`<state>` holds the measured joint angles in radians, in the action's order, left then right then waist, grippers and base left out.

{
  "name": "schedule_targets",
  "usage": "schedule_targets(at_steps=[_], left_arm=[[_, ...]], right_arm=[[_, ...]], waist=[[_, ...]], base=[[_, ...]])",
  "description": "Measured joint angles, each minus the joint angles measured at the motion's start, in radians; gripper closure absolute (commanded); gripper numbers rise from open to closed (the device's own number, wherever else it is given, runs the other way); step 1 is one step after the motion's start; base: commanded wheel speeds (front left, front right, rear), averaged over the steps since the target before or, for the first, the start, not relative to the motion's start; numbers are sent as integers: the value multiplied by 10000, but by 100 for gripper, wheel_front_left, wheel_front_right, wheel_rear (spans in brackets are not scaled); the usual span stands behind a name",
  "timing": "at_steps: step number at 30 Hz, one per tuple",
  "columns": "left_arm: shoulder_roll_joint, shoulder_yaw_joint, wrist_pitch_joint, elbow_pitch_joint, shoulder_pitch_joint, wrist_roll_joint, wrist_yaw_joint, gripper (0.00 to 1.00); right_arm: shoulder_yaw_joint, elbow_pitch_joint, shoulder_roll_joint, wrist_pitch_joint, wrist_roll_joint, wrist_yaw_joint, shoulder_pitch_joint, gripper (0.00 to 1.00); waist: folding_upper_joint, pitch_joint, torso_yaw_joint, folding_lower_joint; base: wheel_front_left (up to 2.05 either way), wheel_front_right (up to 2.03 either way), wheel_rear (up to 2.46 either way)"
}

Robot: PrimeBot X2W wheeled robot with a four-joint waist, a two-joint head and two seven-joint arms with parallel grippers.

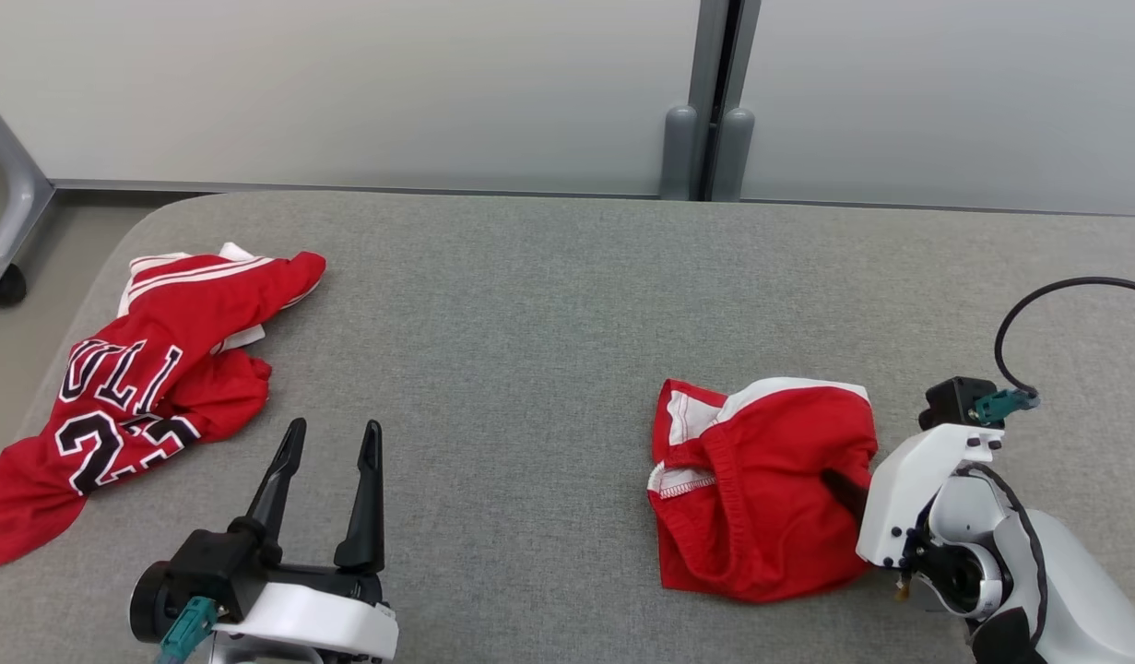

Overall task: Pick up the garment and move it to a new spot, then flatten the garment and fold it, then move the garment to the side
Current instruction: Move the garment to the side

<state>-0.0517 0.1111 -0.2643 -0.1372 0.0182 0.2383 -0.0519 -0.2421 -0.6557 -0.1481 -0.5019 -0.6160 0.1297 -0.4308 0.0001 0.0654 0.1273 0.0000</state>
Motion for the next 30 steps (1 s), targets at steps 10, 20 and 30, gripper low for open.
schedule_targets(at_steps=[10, 20, 30], left_arm=[[2, 431, 0, 182, 277, -174, -313, 0], [13, 1174, 0, 178, 1003, -276, -531, 0], [-305, 1634, 94, 75, 1875, -568, -639, 0]], right_arm=[[-631, 621, -750, 1342, -86, 2, -421, 100], [-1672, 665, -1212, 1981, -485, 2, -1308, 100], [-3225, 228, -1455, 3354, -1043, 2, -2922, 100]], waist=[[0, 7, -868, 0], [0, 344, -2637, 0], [0, 1290, -4626, 0]], base=[[0, 0, 0], [0, 0, 0], [0, 0, 0]])
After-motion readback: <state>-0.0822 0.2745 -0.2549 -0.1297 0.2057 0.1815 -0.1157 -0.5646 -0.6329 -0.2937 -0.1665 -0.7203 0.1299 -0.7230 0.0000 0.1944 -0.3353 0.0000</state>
